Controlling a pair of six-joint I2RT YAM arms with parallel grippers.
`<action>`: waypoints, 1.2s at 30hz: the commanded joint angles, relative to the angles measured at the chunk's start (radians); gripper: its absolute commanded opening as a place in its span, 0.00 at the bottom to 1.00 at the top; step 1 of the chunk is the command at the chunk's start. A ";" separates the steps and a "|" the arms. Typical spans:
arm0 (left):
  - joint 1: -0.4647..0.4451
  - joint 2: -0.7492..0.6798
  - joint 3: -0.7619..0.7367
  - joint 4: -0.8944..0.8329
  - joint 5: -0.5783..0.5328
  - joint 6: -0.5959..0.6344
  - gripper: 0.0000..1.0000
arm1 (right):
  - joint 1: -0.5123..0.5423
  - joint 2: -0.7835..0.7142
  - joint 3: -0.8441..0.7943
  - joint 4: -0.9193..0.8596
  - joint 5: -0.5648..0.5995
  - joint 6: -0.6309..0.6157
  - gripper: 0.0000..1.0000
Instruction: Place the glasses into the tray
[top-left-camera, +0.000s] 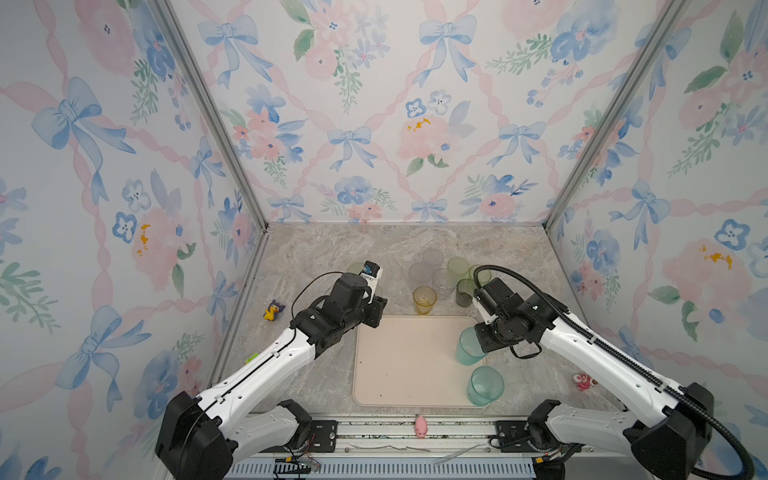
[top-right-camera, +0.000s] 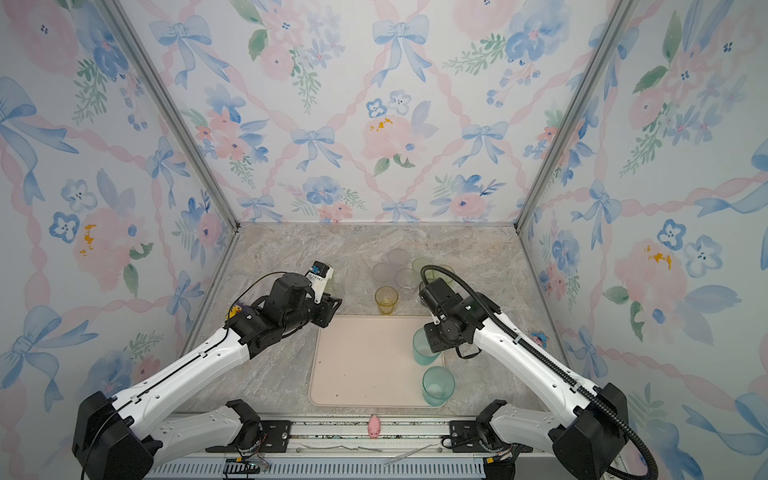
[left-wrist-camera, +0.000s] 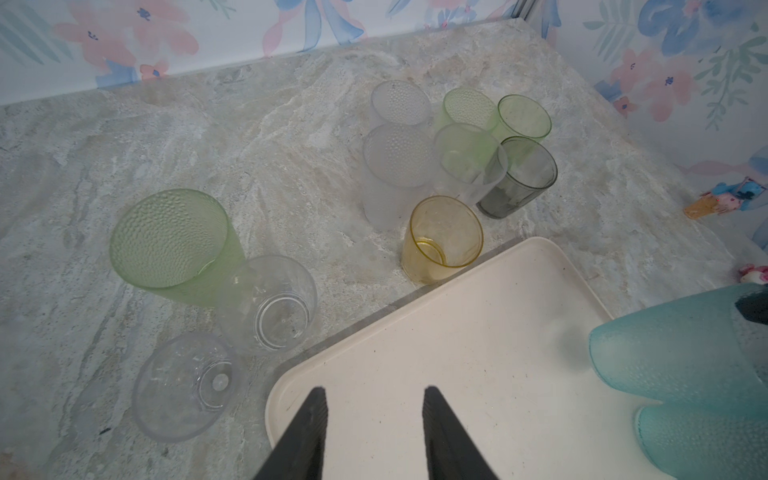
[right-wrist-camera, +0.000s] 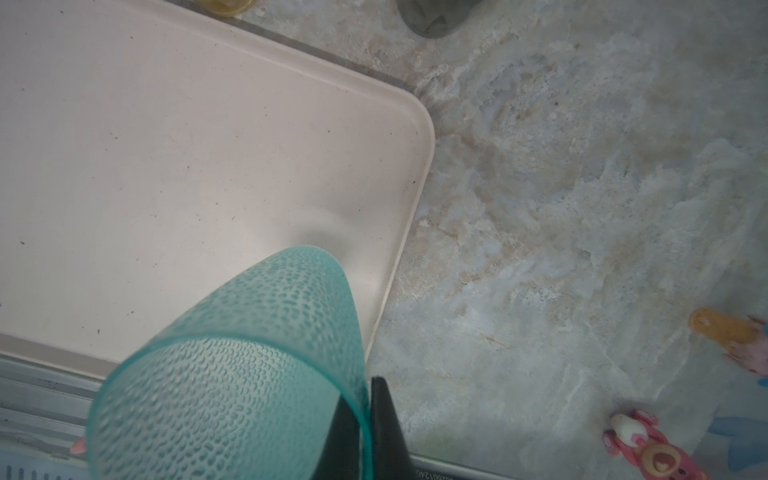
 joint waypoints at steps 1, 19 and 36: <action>0.007 -0.002 -0.002 0.020 0.022 0.021 0.41 | -0.013 -0.038 -0.037 0.022 -0.007 0.020 0.00; 0.009 -0.012 0.011 0.005 0.027 0.024 0.41 | -0.019 -0.056 -0.132 0.091 0.008 0.044 0.01; 0.008 -0.009 0.022 -0.011 0.023 0.028 0.44 | -0.019 -0.022 -0.145 0.098 0.013 0.046 0.11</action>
